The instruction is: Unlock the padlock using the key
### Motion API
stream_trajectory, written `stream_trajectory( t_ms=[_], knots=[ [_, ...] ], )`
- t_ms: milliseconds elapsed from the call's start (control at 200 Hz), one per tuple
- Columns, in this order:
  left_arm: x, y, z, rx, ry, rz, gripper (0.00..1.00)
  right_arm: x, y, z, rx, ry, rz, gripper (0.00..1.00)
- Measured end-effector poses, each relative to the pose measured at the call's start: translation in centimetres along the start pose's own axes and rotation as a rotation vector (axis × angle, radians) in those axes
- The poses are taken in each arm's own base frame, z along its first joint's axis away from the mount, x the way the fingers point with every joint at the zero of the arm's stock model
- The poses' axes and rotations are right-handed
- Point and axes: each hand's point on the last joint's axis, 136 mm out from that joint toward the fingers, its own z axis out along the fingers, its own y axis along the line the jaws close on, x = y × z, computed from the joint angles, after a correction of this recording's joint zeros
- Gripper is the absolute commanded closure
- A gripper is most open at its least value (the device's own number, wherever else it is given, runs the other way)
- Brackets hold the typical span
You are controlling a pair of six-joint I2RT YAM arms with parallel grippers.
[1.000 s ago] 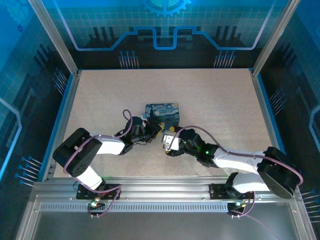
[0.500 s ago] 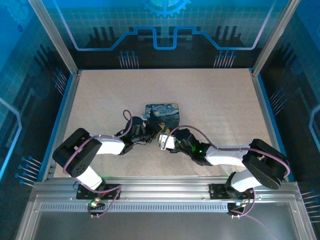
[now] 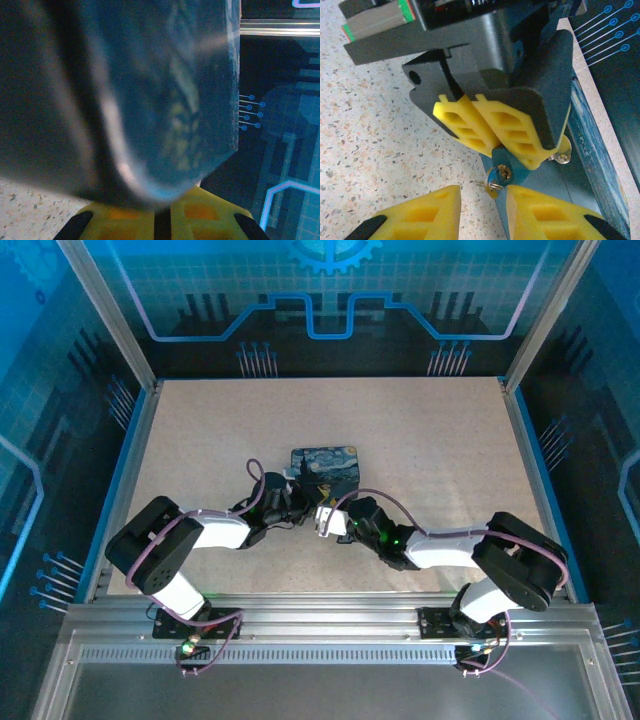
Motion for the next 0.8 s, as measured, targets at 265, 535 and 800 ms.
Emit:
stream_trajectory(
  t_ms=[265,535,800],
  knots=[
    [-0.06,0.01,0.01,-0.001,-0.005,0.000,1.00,-0.32,-0.37,0.30,0.016,-0.005,0.007,0.80],
    [-0.51,0.28,0.00,-0.013,-0.031,-0.002,1.00,-0.13,-0.30,0.59,0.019,0.004,0.018,0.90],
    [-0.77,0.33,-0.01,-0.016,-0.046,-0.003,1.00,-0.12,-0.42,0.70,0.030,0.006,0.067,1.00]
  ],
)
